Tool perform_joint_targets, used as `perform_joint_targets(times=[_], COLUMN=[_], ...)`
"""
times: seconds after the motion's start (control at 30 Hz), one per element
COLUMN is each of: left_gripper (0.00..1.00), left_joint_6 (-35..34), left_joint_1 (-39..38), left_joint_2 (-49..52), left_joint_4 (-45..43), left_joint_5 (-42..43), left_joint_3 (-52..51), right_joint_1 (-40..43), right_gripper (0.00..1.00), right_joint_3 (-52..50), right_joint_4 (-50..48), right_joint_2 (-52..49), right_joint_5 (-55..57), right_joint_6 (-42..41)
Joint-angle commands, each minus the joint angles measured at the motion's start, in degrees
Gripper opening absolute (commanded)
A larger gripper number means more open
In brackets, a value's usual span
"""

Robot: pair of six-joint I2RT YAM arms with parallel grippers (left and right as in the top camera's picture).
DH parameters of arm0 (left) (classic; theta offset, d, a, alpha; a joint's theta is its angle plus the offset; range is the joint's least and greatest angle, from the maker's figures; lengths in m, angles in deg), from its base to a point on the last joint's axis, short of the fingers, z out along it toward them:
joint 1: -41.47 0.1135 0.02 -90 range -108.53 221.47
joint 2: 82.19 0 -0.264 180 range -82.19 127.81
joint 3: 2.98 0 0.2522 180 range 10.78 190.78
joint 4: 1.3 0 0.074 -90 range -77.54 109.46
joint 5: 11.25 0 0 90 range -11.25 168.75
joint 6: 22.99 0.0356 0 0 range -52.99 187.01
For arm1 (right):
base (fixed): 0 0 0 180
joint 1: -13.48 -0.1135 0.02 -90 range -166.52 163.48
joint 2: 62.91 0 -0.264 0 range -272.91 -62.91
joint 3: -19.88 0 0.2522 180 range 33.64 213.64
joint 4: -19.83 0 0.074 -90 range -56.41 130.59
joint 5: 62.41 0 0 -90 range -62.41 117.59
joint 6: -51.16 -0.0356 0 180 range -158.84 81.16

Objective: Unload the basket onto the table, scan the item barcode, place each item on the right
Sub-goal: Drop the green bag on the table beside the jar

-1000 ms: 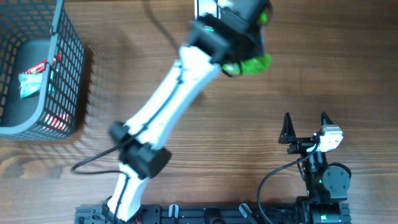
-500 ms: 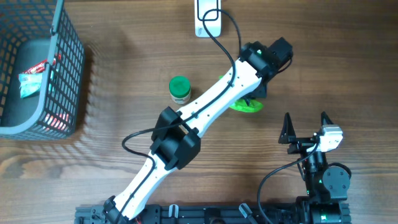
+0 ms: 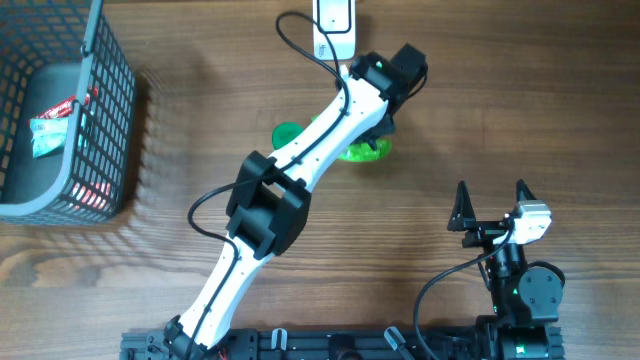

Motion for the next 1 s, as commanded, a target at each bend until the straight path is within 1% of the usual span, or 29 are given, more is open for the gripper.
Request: perform_joint_targets(times=[0.0,0.07,0.13,0.3,0.33,0.37,0.4,0.43,0.47,0.67,0.97], left_gripper=[0.04,0.04,0.04,0.04,0.14,0.35,0.66,0.94,1.00,1.00,1.00], left_joint_6=[-3.3,-4.9,-4.9,-4.8,-4.8,-4.8,-4.8,-4.8,-4.8,-3.5,5.1], left_joint_1=[-1.2,-1.7,-2.3,-3.7,-3.9,-4.0,-4.0,-4.0,-3.9,-2.3,1.3], left_joint_2=[-0.6,-0.6,-0.6,-0.7,-0.7,-0.7,-0.8,-1.0,-1.5,-7.7,-21.8], left_joint_4=[-2.3,-2.7,-3.5,-3.5,-3.5,-3.4,-3.2,-3.0,-3.0,-3.3,-3.3], left_joint_5=[5.1,5.2,5.2,5.2,5.2,5.2,5.3,5.5,5.9,6.1,6.4], left_joint_3=[-6.3,-7.9,-9.5,-9.9,-9.9,-9.9,-9.9,-9.9,-9.9,-8.5,1.6], right_joint_1=[0.2,0.2,0.2,0.2,0.2,0.2,0.2,0.2,0.2,0.2,0.2], right_gripper=[1.00,1.00,1.00,1.00,1.00,1.00,1.00,1.00,1.00,1.00,1.00], right_joint_3=[-0.1,-0.1,-0.1,-0.1,-0.1,-0.1,-0.1,-0.1,-0.1,-0.1,-0.1], right_joint_4=[-0.2,-0.2,-0.2,-0.2,-0.2,-0.2,-0.2,-0.2,-0.2,-0.2,-0.2], right_joint_2=[-0.1,-0.1,-0.1,-0.1,-0.1,-0.1,-0.1,-0.1,-0.1,-0.1,-0.1], right_joint_5=[-0.9,-0.9,-0.9,-0.9,-0.9,-0.9,-0.9,-0.9,-0.9,-0.9,-0.9], right_joint_6=[-0.9,-0.9,-0.9,-0.9,-0.8,-0.8,-0.9,-0.8,-0.9,-0.9,-0.8])
